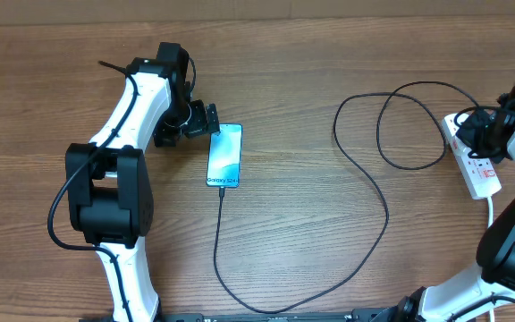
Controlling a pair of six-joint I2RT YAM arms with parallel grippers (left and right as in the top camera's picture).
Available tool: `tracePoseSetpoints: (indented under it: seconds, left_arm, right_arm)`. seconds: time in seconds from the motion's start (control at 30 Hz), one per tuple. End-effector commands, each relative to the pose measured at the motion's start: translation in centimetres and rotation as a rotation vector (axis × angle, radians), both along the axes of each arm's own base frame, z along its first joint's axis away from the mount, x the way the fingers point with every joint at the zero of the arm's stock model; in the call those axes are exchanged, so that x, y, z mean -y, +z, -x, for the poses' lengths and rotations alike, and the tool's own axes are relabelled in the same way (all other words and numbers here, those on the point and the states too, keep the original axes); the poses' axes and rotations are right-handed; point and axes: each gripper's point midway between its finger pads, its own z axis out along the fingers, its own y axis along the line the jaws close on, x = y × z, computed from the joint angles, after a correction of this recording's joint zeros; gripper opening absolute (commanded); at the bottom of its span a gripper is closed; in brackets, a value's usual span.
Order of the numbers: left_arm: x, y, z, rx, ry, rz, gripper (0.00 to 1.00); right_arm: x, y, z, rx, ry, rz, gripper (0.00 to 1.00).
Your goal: Plug charger to phone and switch on socket
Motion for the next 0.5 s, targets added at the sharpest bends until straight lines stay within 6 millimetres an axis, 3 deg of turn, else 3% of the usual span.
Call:
tracePoseSetpoints:
  seconds: [0.0,0.47]
  left_arm:
    - [-0.6,1.2,-0.8,0.038,0.024,-0.008,1.0]
    - [-0.6,1.2,-0.8,0.038,0.024,-0.008,1.0]
  right_arm:
    - [-0.1,1.3,-1.4,0.029,0.013,-0.033,0.04]
    - [0.2,3.5,-1.5,0.05,0.008,-0.01,0.04]
